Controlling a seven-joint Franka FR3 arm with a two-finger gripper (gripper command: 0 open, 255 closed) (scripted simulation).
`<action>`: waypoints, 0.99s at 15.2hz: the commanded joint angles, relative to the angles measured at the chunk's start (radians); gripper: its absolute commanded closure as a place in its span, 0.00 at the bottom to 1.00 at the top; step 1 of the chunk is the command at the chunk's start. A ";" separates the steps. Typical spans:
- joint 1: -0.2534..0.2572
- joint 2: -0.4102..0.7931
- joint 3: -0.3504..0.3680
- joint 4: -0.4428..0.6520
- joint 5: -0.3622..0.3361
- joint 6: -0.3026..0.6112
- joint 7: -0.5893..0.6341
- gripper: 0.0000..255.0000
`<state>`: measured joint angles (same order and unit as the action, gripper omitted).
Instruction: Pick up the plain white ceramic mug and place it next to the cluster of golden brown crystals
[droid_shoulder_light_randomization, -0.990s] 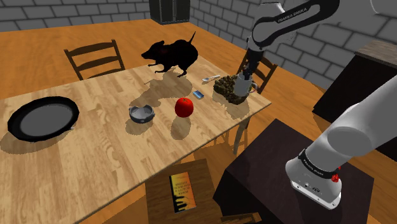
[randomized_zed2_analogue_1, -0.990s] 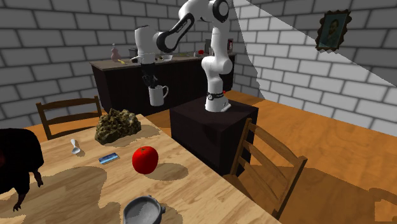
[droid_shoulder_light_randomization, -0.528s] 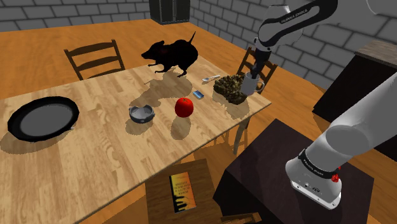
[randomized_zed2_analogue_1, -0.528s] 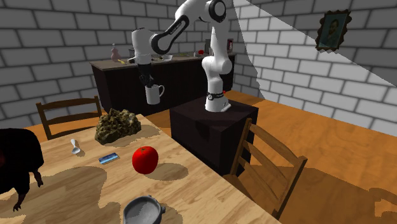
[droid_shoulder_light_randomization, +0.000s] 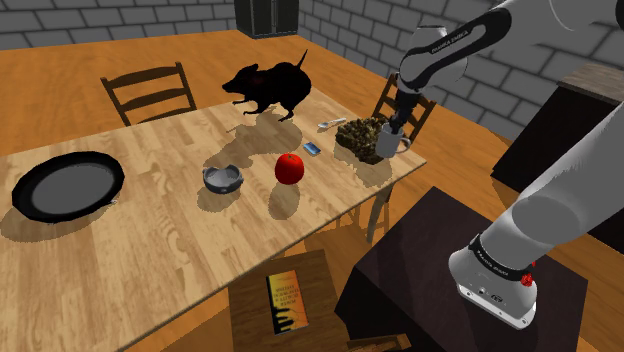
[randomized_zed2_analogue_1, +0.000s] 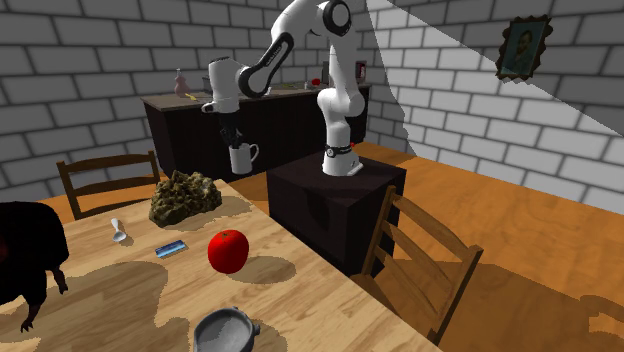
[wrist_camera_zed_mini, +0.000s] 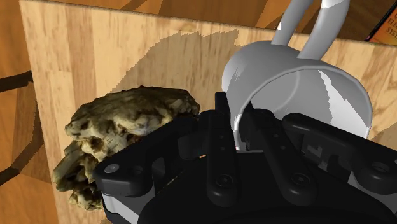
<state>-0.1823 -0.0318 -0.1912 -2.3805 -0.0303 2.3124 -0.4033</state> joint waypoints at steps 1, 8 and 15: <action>0.000 0.016 -0.001 -0.013 0.004 0.030 -0.003 1.00; -0.001 0.091 0.000 -0.037 0.022 0.127 -0.016 1.00; -0.003 0.174 0.005 -0.050 0.048 0.222 -0.033 1.00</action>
<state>-0.1851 0.1287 -0.1874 -2.4309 0.0136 2.5208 -0.4337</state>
